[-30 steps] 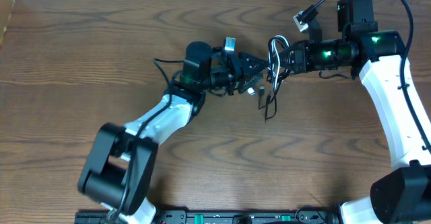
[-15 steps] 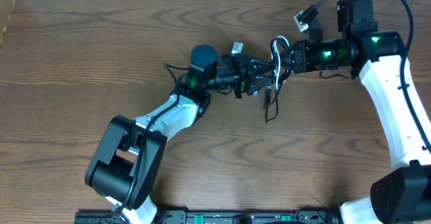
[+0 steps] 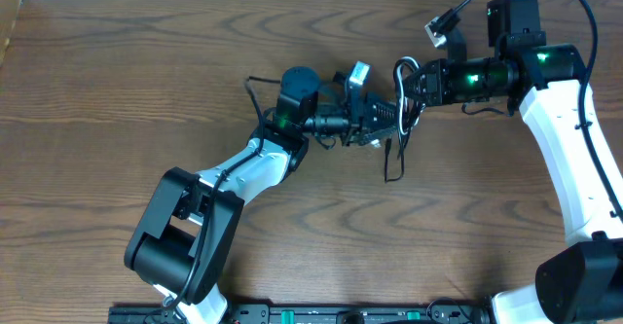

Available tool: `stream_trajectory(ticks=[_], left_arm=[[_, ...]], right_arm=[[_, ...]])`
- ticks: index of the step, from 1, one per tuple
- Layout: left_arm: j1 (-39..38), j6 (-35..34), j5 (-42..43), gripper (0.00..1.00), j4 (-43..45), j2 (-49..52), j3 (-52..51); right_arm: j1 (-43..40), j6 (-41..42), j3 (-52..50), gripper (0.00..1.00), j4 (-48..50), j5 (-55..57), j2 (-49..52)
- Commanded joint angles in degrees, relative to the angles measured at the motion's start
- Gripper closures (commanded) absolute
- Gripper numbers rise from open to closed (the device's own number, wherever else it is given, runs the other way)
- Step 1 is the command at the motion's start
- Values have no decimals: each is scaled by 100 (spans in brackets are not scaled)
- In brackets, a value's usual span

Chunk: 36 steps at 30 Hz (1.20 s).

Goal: Untangle cables

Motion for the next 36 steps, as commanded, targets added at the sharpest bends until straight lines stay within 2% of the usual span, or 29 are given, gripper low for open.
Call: stream_trajectory(ticks=[1, 11, 18, 23, 25, 36], left_arm=[[-24, 1176, 503, 59, 13, 0, 42], [-24, 2118, 684, 59, 13, 0, 42], [-22, 2579, -177, 58, 4, 0, 42], [11, 2966, -221, 58, -122, 0, 42], [118, 3115, -216, 58, -426, 0, 42], [232, 3134, -90, 58, -542, 0, 42]], right_arm=[[-22, -11, 68, 99, 28, -109, 20], [-9, -9, 68, 99, -9, -177, 20], [90, -13, 68, 99, -79, -267, 20], [20, -192, 68, 99, -280, -597, 20], [-42, -275, 68, 99, -487, -671, 20], [-140, -444, 68, 99, -702, -1117, 20]])
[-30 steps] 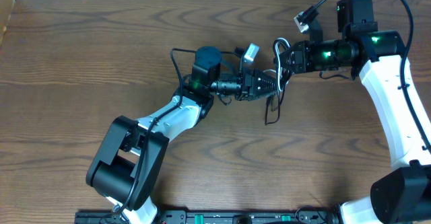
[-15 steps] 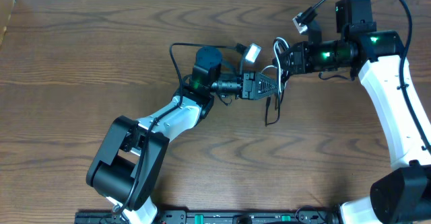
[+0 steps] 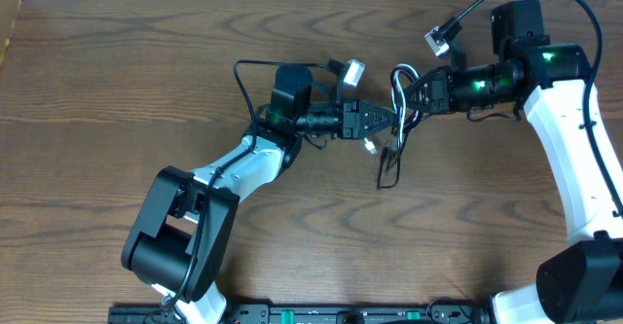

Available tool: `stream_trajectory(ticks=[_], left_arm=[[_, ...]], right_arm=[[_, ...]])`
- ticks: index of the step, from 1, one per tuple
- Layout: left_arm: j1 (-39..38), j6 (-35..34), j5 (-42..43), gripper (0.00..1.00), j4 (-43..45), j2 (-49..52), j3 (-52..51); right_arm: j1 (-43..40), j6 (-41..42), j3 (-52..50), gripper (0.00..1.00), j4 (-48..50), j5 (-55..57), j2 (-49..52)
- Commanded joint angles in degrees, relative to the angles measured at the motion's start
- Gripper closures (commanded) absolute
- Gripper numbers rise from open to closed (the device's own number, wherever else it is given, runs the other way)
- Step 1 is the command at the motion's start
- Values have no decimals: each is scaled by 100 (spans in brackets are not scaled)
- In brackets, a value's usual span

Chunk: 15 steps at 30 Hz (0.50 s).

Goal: Untangle cables

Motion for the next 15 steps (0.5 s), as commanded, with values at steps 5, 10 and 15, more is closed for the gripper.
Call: stream_trajectory(ticks=[5, 10, 15], left_arm=[[-7, 151, 1021, 59, 809, 0, 39], [-7, 144, 1569, 57, 942, 0, 39], [-9, 354, 1532, 54, 935, 0, 39]], right_arm=[[-22, -118, 68, 99, -28, -352, 26], [-22, -118, 68, 99, -9, -348, 31], [-20, -116, 68, 99, -28, -354, 31]])
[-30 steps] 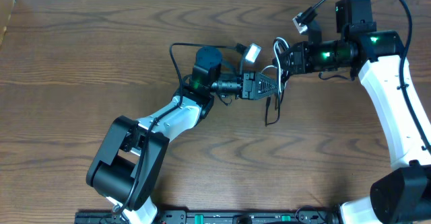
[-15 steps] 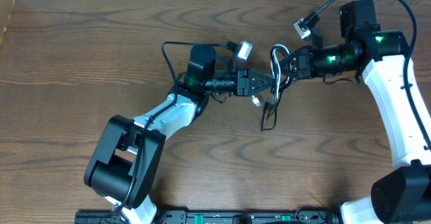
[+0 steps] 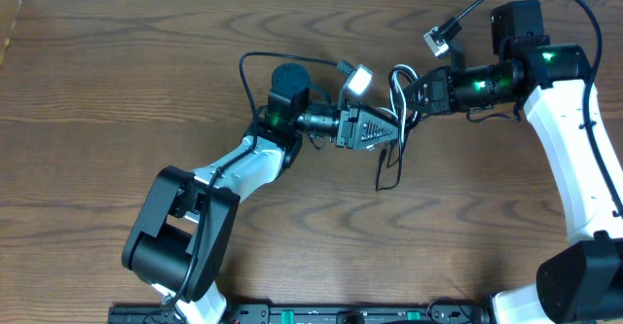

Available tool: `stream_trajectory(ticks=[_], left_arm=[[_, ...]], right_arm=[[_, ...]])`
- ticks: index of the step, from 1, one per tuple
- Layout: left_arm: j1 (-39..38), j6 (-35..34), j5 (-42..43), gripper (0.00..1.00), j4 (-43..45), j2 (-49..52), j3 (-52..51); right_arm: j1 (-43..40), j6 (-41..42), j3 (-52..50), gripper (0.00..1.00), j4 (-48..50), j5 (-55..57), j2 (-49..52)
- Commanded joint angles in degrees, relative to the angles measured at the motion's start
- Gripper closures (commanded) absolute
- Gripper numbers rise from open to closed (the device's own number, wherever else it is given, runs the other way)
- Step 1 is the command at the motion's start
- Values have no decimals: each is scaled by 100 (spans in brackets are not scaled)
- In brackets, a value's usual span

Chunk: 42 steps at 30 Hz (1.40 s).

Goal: Untangle cables

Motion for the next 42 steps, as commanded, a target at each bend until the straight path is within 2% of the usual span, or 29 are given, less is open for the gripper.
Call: stream_trajectory(ticks=[1, 19, 25, 30, 33, 38, 42], left_arm=[[-2, 247, 166, 54, 31, -11, 44], [-413, 422, -1056, 54, -39, -2, 44], [-415, 417, -1117, 72, -52, 0, 44], [-415, 413, -1222, 81, -52, -2, 44], [-415, 391, -1224, 92, -55, -2, 44], [-398, 367, -1311, 93, -90, 0, 44], [-319, 374, -1613, 92, -715, -2, 44]], right_arm=[[-13, -94, 68, 99, -15, -223, 31], [-13, -96, 68, 99, -24, -356, 31], [-13, -157, 68, 99, -20, -546, 31], [-17, -155, 68, 99, -26, -566, 31], [-17, -153, 68, 99, -22, -562, 31], [-20, -149, 68, 99, -22, -450, 31], [-20, 214, 68, 99, -31, 332, 31]])
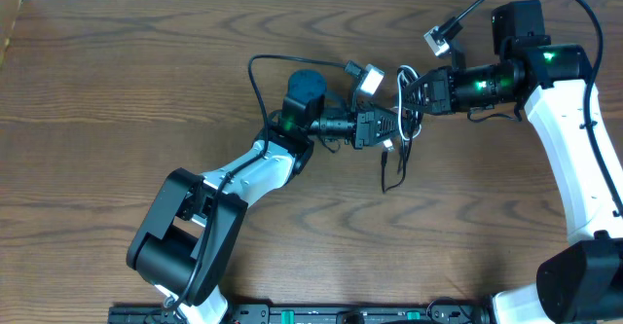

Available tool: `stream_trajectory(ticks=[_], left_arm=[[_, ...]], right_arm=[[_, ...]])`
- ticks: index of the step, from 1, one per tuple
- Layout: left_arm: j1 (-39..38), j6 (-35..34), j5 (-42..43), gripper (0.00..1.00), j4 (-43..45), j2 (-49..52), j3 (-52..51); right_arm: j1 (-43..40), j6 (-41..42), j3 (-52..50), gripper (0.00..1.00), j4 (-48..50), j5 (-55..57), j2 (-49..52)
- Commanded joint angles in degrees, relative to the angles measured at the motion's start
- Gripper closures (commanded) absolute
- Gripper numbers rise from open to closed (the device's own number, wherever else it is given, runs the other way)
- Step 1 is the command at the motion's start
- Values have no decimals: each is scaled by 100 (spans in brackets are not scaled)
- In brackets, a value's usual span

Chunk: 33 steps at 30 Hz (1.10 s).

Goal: Untangle cables

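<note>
A tangle of black and white cables (pixel 401 120) hangs between my two grippers near the table's middle right. One black loop (pixel 391 180) trails down from it onto the wood. My left gripper (pixel 389 134) reaches in from the left and looks shut on a strand at the tangle's lower left, with a small white plug (pixel 387 148) just below its tips. My right gripper (pixel 409 92) comes in from the right and is shut on the upper part of the tangle, where white loops (pixel 403 74) stick out. Only the overhead view is given.
The brown wooden table (pixel 117 90) stretches to the left and front. A thin black camera lead (pixel 255 81) arcs above my left forearm. The right arm's white links (pixel 574 168) run down the right side. A dark rail (pixel 321 314) lies at the front edge.
My left arm has shifted a little to the right and its wrist has turned, closing the gap to the right gripper. The hanging loop sits slightly further right. My right gripper has hardly moved.
At first both grippers were close together on the tangle, the right one further left. Then the right gripper was a bit further right and the left gripper pointed at the cables. After that the left wrist had turned, and now both still hold the tangle.
</note>
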Motion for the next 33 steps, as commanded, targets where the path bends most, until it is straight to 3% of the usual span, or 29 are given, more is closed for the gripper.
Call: stream_trajectory(ticks=[1, 6, 11, 16, 22, 24, 28, 33], left_arm=[[92, 63, -444, 93, -649, -2, 42], [269, 254, -1003, 93, -2114, -2, 42], [446, 584, -1239, 93, -2986, -2, 42], [693, 603, -1113, 92, -3346, -125, 42], [1207, 603, -540, 93, -3467, -680, 42], [1366, 603, -352, 92, -3464, -942, 42], [1637, 612, -173, 83, -3467, -1493, 42], [1943, 623, -179, 83, -3471, -1790, 42]], right_arm=[[-9, 374, 68, 99, -17, 658, 31], [-4, 960, 68, 99, -26, 2424, 31], [-2, 1344, 35, 99, -168, 4256, 37], [-2, 1237, -46, 99, -273, 4155, 37], [50, -168, -46, 99, -249, 1987, 37], [155, -321, -48, 99, -264, 1825, 39], [422, -76, -52, 99, -181, 2428, 125], [997, 885, -52, 99, -195, 4190, 306]])
